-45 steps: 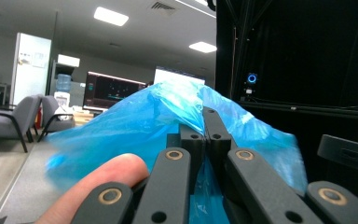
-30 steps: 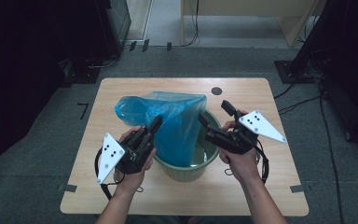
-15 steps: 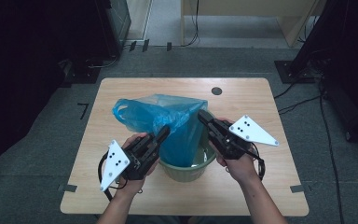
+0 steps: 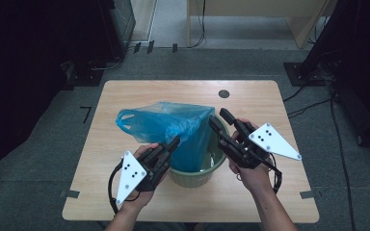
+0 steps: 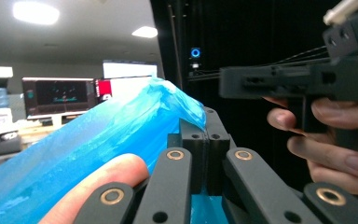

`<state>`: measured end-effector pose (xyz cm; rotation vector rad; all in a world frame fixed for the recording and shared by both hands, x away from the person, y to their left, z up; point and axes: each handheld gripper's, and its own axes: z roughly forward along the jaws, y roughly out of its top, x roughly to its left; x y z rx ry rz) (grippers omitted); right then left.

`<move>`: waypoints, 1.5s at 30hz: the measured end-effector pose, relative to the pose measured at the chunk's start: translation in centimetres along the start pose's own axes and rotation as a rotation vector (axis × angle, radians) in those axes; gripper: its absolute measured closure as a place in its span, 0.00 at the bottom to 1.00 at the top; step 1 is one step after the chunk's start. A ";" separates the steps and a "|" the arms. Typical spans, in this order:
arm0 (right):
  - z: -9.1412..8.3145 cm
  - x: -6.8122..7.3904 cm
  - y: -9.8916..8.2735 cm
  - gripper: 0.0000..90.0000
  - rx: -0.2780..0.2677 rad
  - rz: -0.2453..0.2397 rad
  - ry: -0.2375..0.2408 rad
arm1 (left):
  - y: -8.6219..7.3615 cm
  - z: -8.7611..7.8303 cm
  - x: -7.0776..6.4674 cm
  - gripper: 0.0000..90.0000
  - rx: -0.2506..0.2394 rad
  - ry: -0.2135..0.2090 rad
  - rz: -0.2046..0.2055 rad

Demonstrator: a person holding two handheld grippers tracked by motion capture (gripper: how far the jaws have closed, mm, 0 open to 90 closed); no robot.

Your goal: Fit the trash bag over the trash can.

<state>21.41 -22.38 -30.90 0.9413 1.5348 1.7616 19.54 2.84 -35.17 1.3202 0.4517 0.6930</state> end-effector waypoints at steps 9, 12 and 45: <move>0.4 1.0 -0.7 0.23 0.038 -0.038 0.113 | 0.3 0.6 0.2 1.00 -0.027 -0.009 -0.067; 0.6 1.1 -1.1 0.20 0.073 -0.038 0.169 | 0.7 0.7 0.3 1.00 -0.040 -0.023 -0.078; -2.4 -1.9 -1.9 1.00 -0.043 -0.093 0.056 | -2.2 -2.9 4.9 0.69 -0.032 0.141 -0.182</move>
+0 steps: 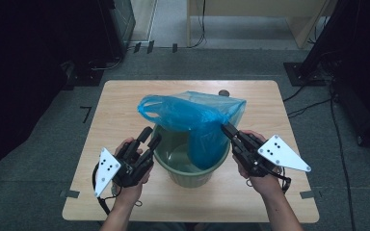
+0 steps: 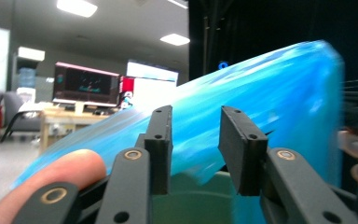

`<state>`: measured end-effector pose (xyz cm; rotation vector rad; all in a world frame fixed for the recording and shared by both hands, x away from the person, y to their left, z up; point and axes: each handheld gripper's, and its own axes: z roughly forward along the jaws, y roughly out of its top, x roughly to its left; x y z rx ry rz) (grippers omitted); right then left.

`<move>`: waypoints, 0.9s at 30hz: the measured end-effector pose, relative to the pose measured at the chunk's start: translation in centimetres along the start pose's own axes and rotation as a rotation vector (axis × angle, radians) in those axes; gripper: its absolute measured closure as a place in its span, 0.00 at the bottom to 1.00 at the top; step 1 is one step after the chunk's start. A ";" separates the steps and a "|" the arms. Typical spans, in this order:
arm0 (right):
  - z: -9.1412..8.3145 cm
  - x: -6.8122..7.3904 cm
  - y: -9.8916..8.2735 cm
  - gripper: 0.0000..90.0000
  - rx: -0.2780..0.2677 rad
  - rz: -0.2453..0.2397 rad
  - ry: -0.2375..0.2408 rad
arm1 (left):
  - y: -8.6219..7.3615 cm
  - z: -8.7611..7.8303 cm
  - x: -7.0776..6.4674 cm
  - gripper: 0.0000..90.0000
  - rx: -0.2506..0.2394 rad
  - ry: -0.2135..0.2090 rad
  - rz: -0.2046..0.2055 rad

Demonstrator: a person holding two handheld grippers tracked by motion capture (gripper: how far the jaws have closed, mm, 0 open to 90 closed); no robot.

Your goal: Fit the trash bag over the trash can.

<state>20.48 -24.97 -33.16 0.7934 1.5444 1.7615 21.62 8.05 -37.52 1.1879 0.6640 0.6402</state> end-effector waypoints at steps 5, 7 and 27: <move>-0.7 -0.3 0.2 1.00 -0.032 0.015 0.015 | -0.8 0.2 1.9 0.60 0.041 0.056 -0.058; -0.9 -0.4 0.3 1.00 -0.043 0.020 0.028 | -1.0 0.2 2.5 0.60 0.038 0.095 -0.066; -1.7 -0.6 0.2 1.00 -0.072 0.014 0.081 | -1.3 2.8 6.8 0.57 0.167 0.379 -0.237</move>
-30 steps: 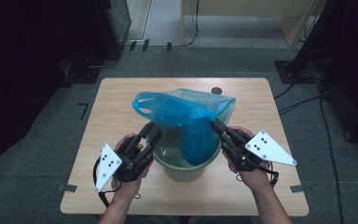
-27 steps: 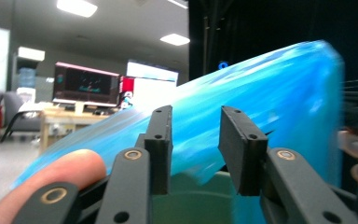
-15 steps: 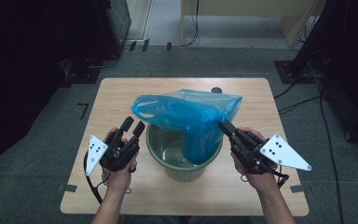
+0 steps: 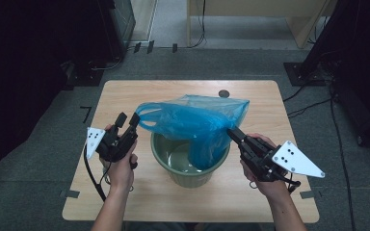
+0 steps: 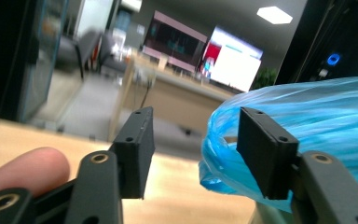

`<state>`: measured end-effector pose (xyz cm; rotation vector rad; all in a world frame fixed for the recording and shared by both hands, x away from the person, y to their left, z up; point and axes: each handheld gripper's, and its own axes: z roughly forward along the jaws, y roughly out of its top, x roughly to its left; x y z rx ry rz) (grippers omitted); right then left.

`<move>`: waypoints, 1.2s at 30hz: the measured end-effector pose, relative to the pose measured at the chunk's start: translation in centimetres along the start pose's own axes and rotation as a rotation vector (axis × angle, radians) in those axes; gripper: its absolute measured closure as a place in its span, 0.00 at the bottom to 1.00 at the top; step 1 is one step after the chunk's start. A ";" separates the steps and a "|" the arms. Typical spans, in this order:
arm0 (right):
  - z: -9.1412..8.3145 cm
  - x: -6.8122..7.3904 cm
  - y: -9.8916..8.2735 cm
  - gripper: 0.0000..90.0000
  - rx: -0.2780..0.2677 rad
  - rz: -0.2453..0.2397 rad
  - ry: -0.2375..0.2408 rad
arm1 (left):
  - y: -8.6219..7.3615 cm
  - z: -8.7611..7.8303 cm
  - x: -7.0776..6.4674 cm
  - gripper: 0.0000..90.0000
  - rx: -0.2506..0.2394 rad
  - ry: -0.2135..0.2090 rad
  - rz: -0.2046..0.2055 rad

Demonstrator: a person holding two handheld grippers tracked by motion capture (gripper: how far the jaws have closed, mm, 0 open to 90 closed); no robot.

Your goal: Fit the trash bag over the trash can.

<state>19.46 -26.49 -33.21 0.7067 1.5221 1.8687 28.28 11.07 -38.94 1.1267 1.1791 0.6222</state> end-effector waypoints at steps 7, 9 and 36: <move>0.1 -0.2 -0.3 1.00 0.020 -0.011 -0.026 | 0.3 0.1 -0.9 1.00 0.012 -0.046 0.014; 0.1 -0.3 -0.4 1.00 0.031 -0.008 -0.040 | 0.8 -0.1 -1.2 1.00 -0.008 -0.045 0.029; 0.7 -2.9 0.4 0.54 0.143 0.051 -0.275 | 10.2 -5.1 -4.7 1.00 -0.394 -0.053 0.099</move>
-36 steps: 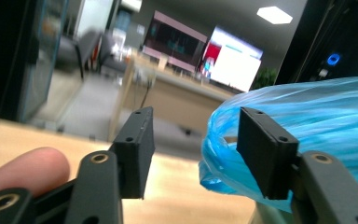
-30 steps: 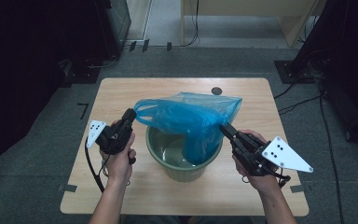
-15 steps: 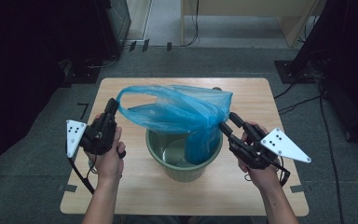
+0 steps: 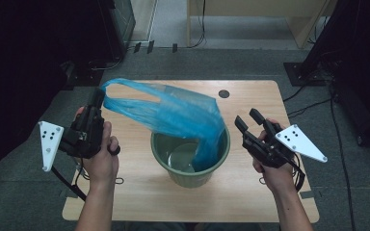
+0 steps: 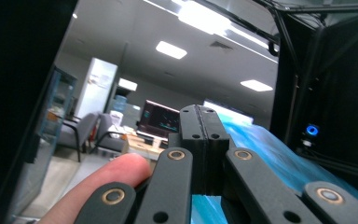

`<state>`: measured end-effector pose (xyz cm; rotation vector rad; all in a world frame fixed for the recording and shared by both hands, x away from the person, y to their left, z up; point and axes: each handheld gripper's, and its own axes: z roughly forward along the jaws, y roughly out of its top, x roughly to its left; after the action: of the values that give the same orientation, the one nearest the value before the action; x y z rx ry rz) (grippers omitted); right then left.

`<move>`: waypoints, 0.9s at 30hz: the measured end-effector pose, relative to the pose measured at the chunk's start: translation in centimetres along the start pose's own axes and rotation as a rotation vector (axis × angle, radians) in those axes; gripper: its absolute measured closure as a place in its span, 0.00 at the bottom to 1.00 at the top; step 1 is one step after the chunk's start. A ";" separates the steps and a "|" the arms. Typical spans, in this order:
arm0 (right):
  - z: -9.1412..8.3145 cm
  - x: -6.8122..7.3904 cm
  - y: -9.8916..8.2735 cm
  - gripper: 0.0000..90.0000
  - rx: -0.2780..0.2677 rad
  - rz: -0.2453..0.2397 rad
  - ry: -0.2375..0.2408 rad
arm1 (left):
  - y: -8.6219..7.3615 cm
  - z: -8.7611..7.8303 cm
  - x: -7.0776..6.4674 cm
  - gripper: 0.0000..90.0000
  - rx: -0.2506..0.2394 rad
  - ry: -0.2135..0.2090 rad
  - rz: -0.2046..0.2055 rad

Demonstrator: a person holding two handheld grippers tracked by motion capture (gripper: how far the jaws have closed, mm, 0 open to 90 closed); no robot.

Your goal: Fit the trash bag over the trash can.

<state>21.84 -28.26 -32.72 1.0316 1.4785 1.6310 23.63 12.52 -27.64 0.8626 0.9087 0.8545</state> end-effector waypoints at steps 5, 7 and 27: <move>0.1 0.2 0.5 0.54 -0.031 0.042 0.023 | -0.2 -0.1 -1.4 1.00 -0.004 -0.061 0.021; 0.3 1.1 1.0 0.53 -0.041 0.035 0.053 | -0.5 -0.1 -2.2 1.00 -0.006 -0.090 0.024; 2.6 6.3 3.7 0.34 0.001 0.026 0.181 | -1.5 -1.4 -8.7 1.00 -0.032 -0.336 0.078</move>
<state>21.48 -21.88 -28.26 0.9273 1.5887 1.7808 19.54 4.54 -26.93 0.9832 0.5700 0.7600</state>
